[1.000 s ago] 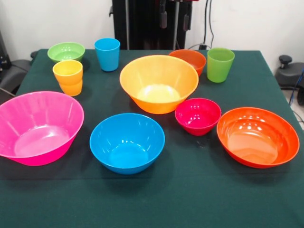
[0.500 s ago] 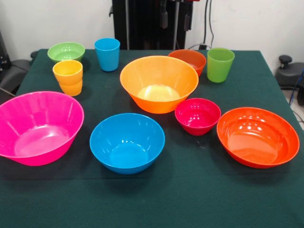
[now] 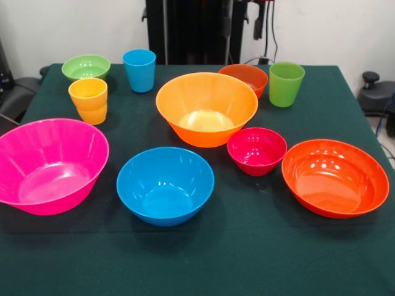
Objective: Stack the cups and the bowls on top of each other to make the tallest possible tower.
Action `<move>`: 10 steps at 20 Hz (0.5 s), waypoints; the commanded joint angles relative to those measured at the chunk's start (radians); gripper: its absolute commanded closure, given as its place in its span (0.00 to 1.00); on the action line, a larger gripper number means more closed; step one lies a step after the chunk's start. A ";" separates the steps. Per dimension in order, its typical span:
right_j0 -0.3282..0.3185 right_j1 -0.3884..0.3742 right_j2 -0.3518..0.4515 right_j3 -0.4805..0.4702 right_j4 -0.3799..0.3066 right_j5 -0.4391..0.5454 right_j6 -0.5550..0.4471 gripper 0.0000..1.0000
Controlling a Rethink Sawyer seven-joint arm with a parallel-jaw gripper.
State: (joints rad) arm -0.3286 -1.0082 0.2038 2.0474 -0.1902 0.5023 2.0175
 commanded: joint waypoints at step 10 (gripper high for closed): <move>0.067 0.042 0.004 -0.025 -0.071 -0.009 0.019 0.00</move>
State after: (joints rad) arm -0.2686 -1.0019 0.1995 2.0476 -0.1919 0.5023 2.0175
